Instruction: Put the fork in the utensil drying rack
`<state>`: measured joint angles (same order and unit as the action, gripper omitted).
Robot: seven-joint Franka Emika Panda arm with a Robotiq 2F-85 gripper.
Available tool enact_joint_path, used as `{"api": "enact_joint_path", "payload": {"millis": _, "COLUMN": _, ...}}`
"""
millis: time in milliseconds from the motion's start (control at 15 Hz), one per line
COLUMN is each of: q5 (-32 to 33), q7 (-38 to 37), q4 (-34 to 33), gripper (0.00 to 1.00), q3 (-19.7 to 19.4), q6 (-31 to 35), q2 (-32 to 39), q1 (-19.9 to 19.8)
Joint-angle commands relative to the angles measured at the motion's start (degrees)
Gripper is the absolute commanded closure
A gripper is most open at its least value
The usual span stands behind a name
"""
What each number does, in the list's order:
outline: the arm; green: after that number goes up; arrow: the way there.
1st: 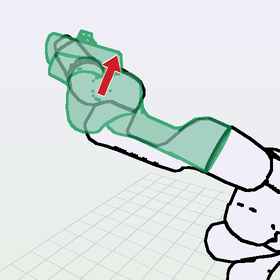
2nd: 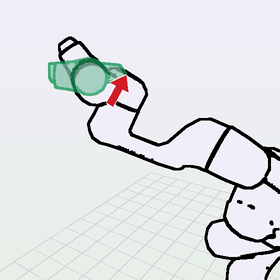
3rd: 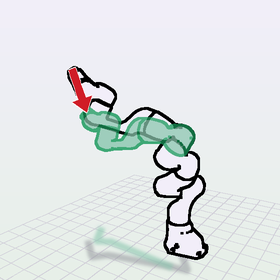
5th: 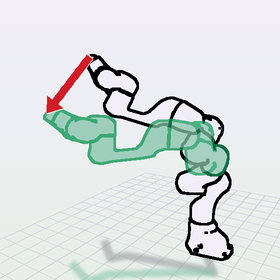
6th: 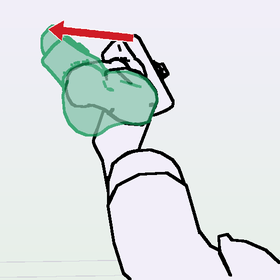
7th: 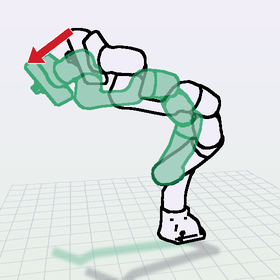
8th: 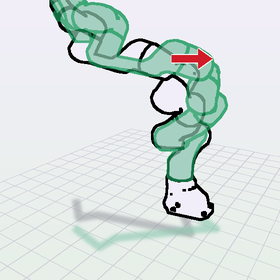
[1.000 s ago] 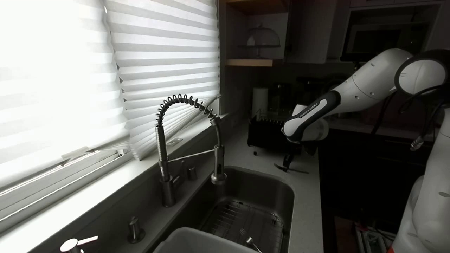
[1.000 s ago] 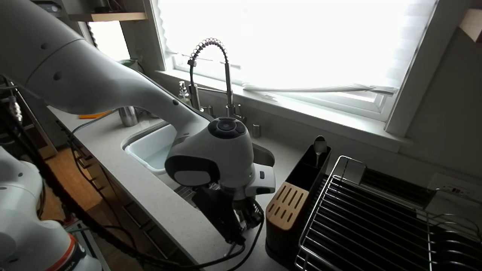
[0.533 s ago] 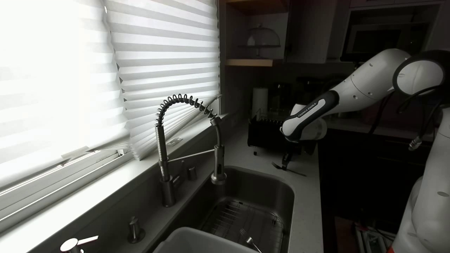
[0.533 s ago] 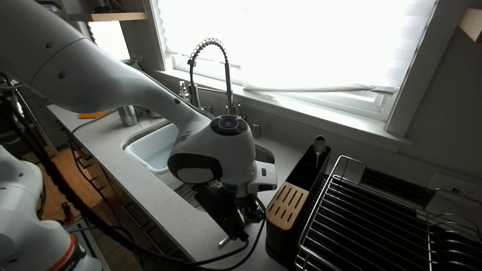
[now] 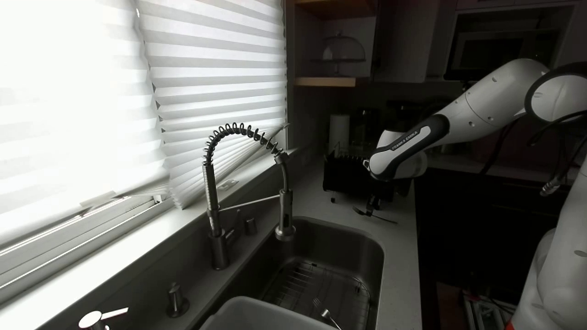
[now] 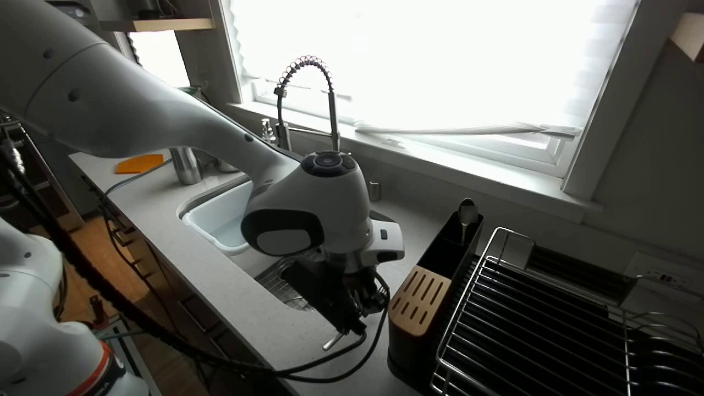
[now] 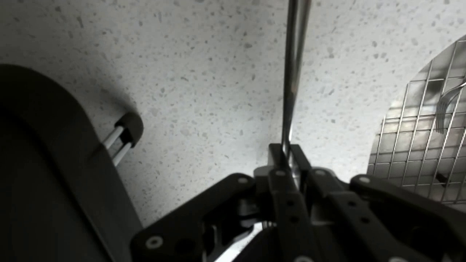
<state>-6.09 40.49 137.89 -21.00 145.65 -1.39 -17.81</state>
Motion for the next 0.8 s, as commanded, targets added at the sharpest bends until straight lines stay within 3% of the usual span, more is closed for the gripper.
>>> {"api": "enact_joint_path", "payload": {"millis": 0, "q5": 5.29, "q7": -4.35, "q4": 0.25, "gripper": 0.98, "q3": 0.15, "q6": -4.13, "q2": -5.74, "q1": -0.94}}
{"api": "enact_joint_path", "payload": {"millis": 400, "q5": 4.14, "q7": -6.15, "q4": 0.42, "gripper": 0.98, "q3": -0.08, "q6": -8.62, "q2": -15.59, "q1": 0.34}}
{"api": "enact_joint_path", "payload": {"millis": 733, "q5": 3.34, "q7": -10.37, "q4": 0.23, "gripper": 0.98, "q3": -0.61, "q6": -4.07, "q2": -22.61, "q1": 1.17}}
